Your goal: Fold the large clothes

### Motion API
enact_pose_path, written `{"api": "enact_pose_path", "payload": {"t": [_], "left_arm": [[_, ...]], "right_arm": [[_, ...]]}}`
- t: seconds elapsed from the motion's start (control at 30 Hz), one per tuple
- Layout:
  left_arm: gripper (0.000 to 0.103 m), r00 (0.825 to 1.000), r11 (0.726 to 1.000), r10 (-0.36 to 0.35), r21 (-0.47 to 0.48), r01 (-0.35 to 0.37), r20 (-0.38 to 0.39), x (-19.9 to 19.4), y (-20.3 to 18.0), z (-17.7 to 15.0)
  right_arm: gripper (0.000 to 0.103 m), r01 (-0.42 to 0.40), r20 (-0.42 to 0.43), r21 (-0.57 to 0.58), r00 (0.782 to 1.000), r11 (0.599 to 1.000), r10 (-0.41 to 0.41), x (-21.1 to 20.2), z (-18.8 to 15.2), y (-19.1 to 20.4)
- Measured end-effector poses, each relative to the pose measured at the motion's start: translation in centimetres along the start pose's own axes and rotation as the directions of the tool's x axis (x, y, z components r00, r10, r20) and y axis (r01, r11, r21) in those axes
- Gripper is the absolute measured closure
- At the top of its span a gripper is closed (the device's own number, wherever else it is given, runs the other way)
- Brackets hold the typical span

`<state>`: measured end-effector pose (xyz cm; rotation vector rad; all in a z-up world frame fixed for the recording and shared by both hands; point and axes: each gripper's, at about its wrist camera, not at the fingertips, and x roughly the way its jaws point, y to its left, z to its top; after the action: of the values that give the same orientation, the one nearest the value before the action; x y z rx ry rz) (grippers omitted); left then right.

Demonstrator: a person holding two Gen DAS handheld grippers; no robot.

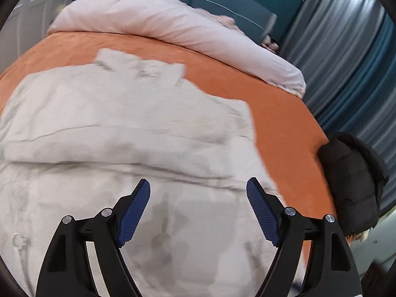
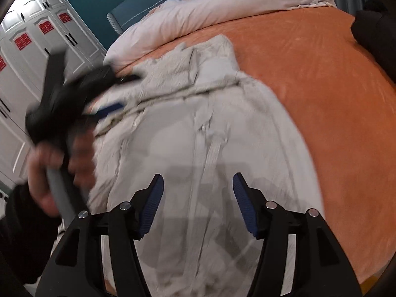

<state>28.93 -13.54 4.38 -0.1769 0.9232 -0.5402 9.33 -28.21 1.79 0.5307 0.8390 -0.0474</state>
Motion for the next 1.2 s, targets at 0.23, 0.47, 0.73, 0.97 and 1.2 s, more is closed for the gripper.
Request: {"api": "enact_pose_path", "payload": {"t": [0.23, 0.47, 0.73, 0.97, 1.2], "left_arm": [[0.024, 0.971, 0.969, 0.222, -0.128, -0.21, 0.085, -4.3, 11.0, 3.3], [0.024, 0.913, 0.891, 0.4, -0.267, -0.367, 0.081, -4.0, 19.9, 5.0], [0.025, 0.891, 0.858, 0.452, -0.288, -0.426, 0.028, -1.6, 23.9, 2.7], [0.019, 0.884, 0.855, 0.468, -0.26, -0.449, 0.013, 0.4, 24.4, 1.7], [0.02, 0.876, 0.846, 0.483, -0.262, -0.465, 0.007, -0.2, 24.1, 1.8]], "right_arm": [[0.042, -0.025, 0.07, -0.046, 0.997, 0.999, 0.028, 5.1, 9.1, 1.8], [0.037, -0.034, 0.02, 0.038, 0.999, 0.999, 0.033, 15.0, 16.7, 3.2], [0.096, -0.152, 0.147, -0.091, 0.975, 0.984, 0.164, 14.4, 19.2, 8.7], [0.094, 0.051, -0.027, -0.139, 0.998, 0.989, -0.056, 22.1, 18.1, 6.0], [0.085, 0.109, -0.003, -0.124, 0.994, 0.986, -0.11, 20.5, 17.4, 6.9]]}}
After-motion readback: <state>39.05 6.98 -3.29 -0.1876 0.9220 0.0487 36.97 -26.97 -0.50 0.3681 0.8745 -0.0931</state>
